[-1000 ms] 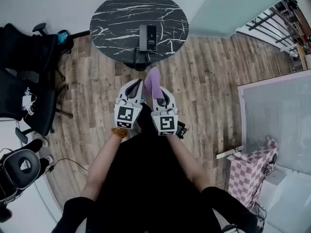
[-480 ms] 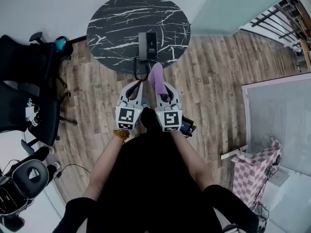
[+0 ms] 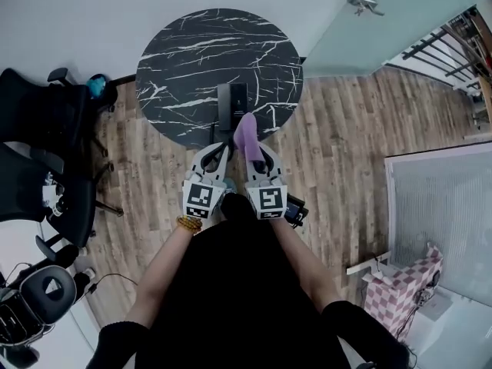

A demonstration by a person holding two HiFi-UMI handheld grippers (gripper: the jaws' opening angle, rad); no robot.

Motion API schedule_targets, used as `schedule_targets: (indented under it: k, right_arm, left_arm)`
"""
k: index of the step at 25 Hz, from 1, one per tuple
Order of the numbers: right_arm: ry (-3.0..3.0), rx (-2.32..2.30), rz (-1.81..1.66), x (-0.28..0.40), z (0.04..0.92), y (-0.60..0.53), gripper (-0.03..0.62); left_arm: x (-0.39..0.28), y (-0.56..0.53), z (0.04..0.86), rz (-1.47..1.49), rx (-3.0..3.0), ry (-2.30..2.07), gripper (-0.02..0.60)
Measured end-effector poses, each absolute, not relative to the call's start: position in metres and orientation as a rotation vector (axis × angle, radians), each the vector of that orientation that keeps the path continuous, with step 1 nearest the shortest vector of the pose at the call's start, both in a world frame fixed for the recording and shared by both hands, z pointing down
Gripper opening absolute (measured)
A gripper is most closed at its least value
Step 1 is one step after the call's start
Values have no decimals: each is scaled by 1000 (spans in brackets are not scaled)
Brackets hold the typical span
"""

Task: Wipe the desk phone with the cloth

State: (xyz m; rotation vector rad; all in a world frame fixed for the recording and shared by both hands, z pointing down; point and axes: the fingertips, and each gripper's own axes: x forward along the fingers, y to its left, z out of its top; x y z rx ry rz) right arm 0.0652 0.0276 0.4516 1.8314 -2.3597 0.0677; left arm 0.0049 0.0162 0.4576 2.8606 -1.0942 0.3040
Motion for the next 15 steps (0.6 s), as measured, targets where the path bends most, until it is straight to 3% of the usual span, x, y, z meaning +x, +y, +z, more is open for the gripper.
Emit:
schedule_targets:
  k: [15]
  right_arm:
    - [-2491,1550,-29,74,461,-72,58]
  left_arm:
    - [15,-67,472,359,2805,-1196,14]
